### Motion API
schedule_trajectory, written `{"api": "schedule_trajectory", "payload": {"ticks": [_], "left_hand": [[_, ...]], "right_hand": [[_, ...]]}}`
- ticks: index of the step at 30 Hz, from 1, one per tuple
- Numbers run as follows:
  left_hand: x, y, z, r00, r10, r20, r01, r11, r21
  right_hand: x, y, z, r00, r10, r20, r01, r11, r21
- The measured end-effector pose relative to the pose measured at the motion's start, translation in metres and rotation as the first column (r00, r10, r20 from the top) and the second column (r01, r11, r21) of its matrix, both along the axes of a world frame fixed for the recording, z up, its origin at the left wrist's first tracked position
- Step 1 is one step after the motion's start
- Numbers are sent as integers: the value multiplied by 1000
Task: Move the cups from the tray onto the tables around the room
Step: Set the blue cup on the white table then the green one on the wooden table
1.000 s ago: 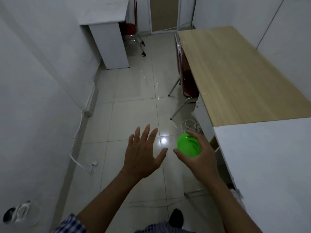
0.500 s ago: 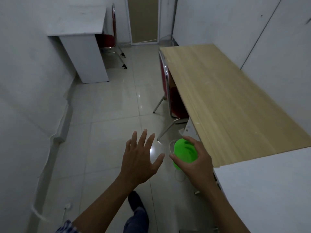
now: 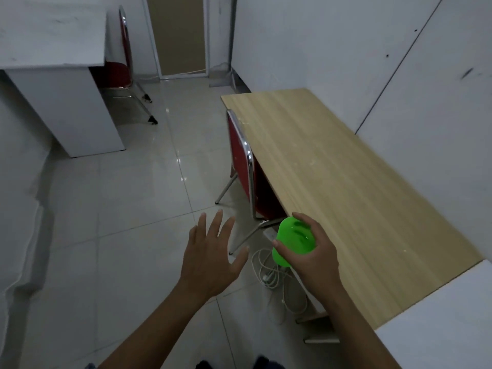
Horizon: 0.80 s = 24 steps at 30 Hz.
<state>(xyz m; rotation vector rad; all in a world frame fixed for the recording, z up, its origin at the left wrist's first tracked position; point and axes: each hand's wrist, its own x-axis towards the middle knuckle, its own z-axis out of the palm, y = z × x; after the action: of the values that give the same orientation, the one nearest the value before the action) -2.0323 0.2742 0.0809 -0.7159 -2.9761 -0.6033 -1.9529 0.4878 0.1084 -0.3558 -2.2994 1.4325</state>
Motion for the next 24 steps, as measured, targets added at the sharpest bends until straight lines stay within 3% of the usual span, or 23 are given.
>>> {"api": "schedule_trajectory", "payload": {"ticks": [7, 15, 19, 24], "left_hand": [[-59, 37, -6, 999, -33, 42, 31, 998, 56], [-135, 142, -24, 975, -204, 89, 196, 976, 90], [-183, 214, -52, 966, -204, 157, 184, 974, 134], [-236, 269, -85, 971, -145, 189, 136, 989, 55]], "right_hand": [[-61, 40, -13, 997, -75, 17, 75, 997, -20], [-144, 115, -33, 993, -115, 3, 115, 992, -43], [-194, 168, -47, 994, -106, 26, 107, 994, -29], [-236, 210, -61, 993, -111, 24, 111, 994, 8]]}}
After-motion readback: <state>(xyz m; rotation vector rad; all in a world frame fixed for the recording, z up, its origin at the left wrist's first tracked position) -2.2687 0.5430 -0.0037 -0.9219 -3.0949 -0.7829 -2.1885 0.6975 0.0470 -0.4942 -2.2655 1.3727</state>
